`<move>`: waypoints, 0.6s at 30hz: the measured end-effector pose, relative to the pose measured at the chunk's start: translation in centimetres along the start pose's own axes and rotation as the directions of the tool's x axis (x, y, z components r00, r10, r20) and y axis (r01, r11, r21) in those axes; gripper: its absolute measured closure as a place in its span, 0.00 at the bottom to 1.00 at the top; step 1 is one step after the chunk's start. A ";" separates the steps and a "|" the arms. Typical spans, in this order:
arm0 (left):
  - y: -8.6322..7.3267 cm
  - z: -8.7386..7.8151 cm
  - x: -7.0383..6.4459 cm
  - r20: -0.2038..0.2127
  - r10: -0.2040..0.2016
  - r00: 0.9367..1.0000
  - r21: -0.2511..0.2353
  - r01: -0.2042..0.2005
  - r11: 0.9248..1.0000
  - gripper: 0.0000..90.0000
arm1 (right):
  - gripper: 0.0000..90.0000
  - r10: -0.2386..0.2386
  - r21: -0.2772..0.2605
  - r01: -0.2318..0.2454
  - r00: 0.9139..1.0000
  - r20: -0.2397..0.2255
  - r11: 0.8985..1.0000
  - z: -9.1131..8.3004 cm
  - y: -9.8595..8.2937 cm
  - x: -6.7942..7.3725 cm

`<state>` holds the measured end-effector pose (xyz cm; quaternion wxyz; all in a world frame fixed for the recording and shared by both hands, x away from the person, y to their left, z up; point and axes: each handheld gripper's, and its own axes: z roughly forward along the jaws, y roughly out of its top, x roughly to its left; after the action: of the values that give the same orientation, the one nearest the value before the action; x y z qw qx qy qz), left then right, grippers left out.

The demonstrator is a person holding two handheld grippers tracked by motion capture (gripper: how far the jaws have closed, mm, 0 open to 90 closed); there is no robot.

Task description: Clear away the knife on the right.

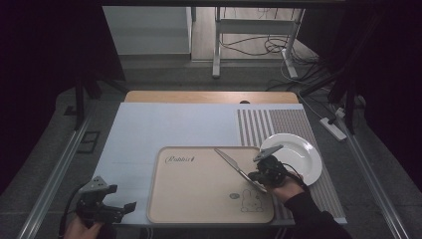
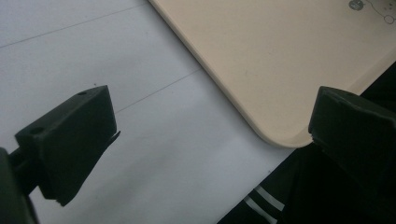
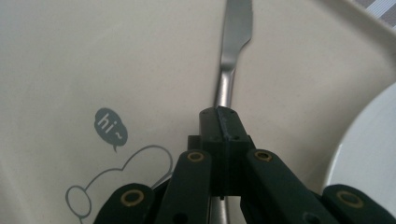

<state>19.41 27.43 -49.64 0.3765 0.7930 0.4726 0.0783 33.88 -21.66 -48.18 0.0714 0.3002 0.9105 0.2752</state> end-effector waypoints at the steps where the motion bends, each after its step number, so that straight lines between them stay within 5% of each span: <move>1: 0.0 0.0 0.0 0.000 0.000 1.000 0.000 0.000 1.000 0.01 | 1.00 -0.009 -0.018 0.009 1.000 0.000 1.000 -0.2 0.2 0.0; 7: 0.0 0.0 0.0 -0.002 0.003 1.000 0.004 -0.003 1.000 0.01 | 1.00 -0.060 -0.008 0.059 0.998 -0.006 0.998 0.8 1.5 0.5; 18: 0.0 0.1 0.0 0.000 0.000 1.000 0.000 0.000 1.000 0.01 | 1.00 -0.148 0.031 0.148 0.989 -0.007 0.988 5.7 5.7 0.6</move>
<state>19.45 27.42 -49.68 0.3767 0.7928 0.4726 0.0784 38.00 -14.92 -49.81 0.0848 0.2321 0.9348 0.2552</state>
